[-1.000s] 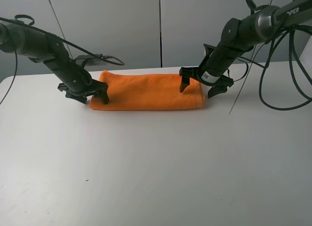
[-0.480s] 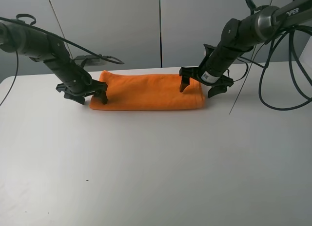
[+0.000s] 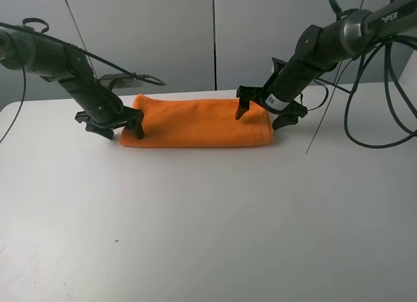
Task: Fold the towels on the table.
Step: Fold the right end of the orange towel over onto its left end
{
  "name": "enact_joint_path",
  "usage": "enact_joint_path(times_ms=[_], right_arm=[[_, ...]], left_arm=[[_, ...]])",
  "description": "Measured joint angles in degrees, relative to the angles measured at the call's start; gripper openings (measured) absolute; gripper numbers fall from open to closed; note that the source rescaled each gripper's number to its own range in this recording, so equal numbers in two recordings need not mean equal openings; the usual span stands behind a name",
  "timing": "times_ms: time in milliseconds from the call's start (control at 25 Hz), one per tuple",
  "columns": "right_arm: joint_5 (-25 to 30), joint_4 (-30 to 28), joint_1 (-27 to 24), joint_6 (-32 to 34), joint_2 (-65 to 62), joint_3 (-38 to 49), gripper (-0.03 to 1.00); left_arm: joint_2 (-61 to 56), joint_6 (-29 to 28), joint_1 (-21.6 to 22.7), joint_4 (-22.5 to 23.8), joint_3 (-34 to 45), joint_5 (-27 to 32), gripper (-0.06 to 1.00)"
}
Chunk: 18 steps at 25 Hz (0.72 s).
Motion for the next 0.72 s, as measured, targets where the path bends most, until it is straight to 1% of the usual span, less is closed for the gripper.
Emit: enact_joint_path(times_ms=[120,280,440,720], right_arm=[[-0.1,4.4,0.0,-3.1,0.0,0.0,1.00],[-0.2,7.2,0.0,-4.9,0.0,0.0,1.00],[-0.2,11.4,0.0,-8.3,0.0,0.0,1.00],[-2.5,12.8,2.4,-11.0,0.0,0.0,1.00]], left_arm=[[0.0,0.0,0.0,0.0,0.0,0.0,1.00],[0.0,0.0,0.0,0.0,0.0,0.0,1.00],[0.0,0.0,0.0,0.0,0.0,0.0,1.00],[0.0,0.0,0.0,0.0,0.0,0.0,1.00]])
